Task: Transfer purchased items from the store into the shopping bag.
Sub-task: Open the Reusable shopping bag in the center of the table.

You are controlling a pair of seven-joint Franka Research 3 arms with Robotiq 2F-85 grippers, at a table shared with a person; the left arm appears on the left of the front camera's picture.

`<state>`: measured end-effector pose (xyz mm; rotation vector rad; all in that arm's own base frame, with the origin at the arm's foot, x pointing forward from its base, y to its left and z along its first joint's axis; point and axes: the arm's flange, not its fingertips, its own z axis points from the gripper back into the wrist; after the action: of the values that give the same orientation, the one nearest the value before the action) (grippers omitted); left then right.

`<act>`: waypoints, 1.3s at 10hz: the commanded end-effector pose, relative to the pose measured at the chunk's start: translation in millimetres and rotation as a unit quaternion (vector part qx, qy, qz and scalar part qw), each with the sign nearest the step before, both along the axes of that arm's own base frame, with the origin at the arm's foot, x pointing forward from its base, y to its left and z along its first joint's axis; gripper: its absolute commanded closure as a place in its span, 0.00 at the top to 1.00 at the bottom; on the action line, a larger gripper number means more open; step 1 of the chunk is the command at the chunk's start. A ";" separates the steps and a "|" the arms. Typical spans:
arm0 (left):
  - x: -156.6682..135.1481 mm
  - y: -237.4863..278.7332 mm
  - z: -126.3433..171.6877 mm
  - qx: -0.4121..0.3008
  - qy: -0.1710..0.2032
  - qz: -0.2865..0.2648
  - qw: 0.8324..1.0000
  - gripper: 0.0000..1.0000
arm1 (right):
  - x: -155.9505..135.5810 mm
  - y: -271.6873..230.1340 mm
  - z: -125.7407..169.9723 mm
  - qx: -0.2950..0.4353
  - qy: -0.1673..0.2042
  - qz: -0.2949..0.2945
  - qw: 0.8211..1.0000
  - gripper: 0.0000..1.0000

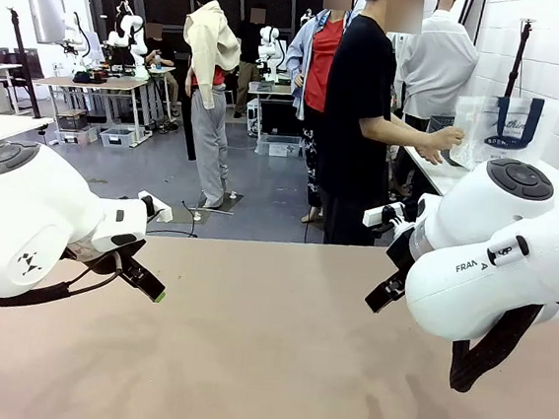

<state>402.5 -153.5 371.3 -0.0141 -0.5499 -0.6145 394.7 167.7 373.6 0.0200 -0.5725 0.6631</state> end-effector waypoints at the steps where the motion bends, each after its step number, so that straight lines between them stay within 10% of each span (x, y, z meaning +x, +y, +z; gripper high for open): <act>1: 0.6 1.7 0.0 -0.001 0.000 0.002 1.000 1.00 | 0.1 -0.1 0.0 0.000 0.000 0.000 1.000 1.00; 13: 0.6 1.7 0.0 -0.001 0.000 0.002 1.000 1.00 | 0.1 -0.1 0.0 0.000 0.000 0.000 1.000 1.00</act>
<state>402.5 -153.5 371.3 -0.0141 -0.5499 -0.6144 394.7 167.7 373.6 0.0200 -0.5725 0.6631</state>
